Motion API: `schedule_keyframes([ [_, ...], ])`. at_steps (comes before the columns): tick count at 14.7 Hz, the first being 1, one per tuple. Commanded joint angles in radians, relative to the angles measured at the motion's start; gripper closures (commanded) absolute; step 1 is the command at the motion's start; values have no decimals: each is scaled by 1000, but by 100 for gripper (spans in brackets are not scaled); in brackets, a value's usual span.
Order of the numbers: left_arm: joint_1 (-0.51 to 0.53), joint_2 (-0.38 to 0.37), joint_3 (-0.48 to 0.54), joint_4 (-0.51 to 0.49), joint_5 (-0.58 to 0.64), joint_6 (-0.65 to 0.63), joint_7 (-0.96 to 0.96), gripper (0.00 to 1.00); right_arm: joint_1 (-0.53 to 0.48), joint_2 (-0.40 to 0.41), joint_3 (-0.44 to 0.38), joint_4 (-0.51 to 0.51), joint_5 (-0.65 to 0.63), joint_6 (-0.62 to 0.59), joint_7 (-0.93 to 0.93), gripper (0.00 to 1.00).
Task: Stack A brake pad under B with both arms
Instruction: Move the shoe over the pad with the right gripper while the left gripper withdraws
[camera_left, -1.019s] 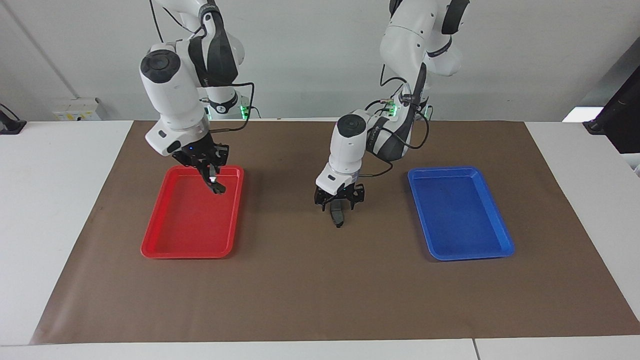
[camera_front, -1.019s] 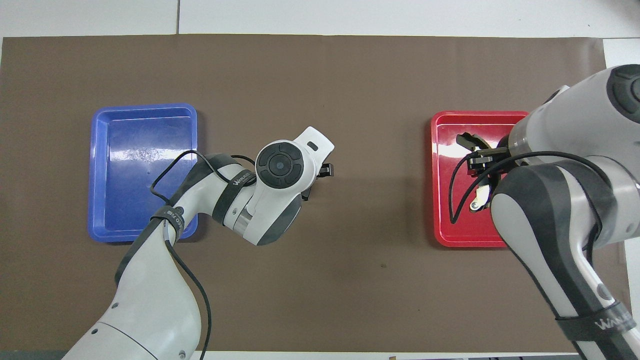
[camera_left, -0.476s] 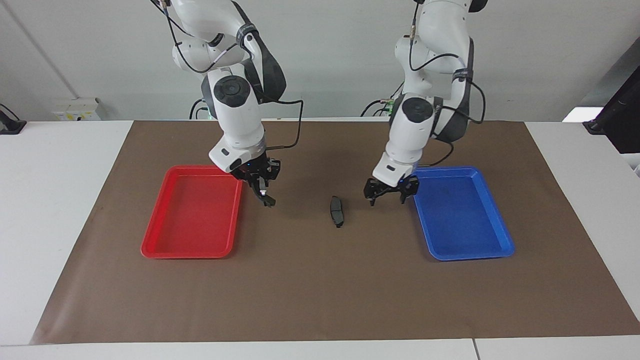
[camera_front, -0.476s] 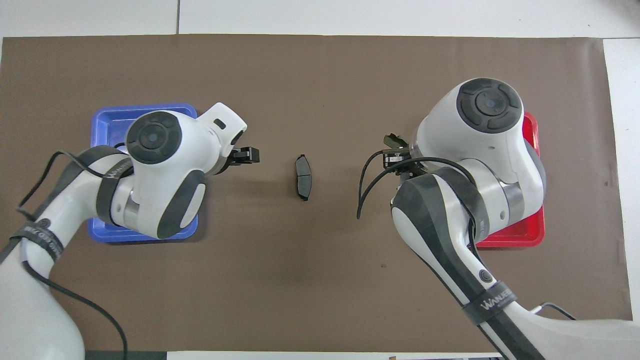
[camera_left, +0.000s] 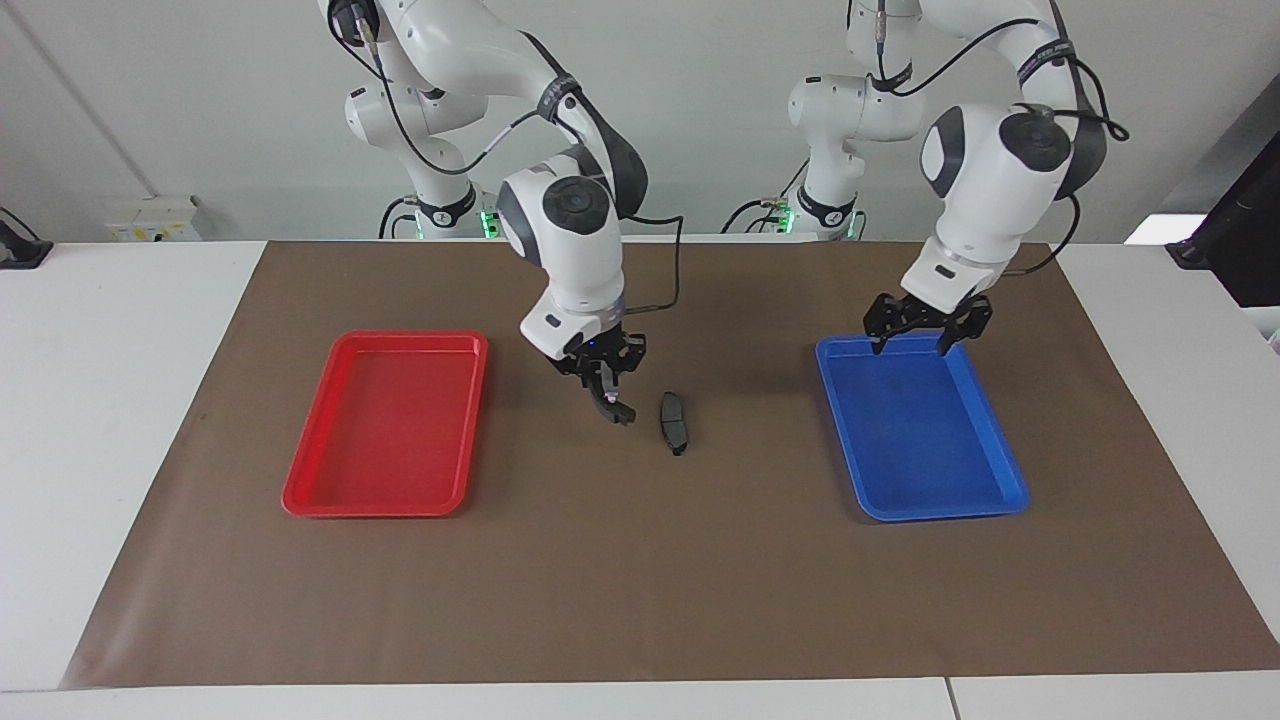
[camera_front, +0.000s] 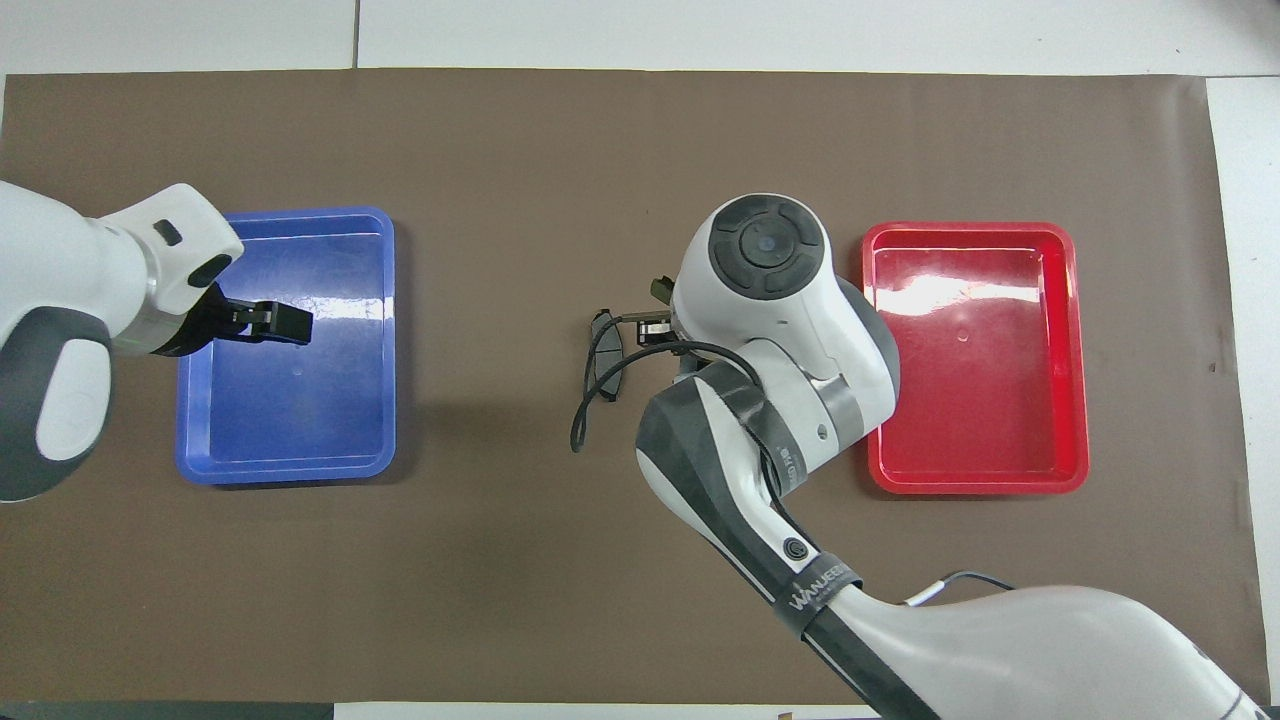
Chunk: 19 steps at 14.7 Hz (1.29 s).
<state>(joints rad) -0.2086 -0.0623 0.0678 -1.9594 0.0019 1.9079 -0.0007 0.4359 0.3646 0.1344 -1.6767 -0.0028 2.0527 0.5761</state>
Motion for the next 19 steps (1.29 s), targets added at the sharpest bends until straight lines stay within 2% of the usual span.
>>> schedule_keyframes([
  [1, 75, 7, -6, 144, -5, -192, 150, 1, 35, 92, -1, 88, -11, 47, 59, 100],
  [3, 124, 25, -6, 230, -5, -277, 231, 1, 55, 125, -2, 88, -41, 99, 96, 100],
  [7, 140, 67, -6, 370, -3, -407, 232, 0, 75, 146, -2, 51, -75, 161, 97, 100],
  [10, 140, 64, -5, 360, -3, -412, 220, 0, 75, 146, -1, 2, -85, 214, 94, 100],
  [19, 158, 50, -6, 327, -3, -402, 219, 0, 84, 154, -1, -6, -86, 250, 91, 100],
])
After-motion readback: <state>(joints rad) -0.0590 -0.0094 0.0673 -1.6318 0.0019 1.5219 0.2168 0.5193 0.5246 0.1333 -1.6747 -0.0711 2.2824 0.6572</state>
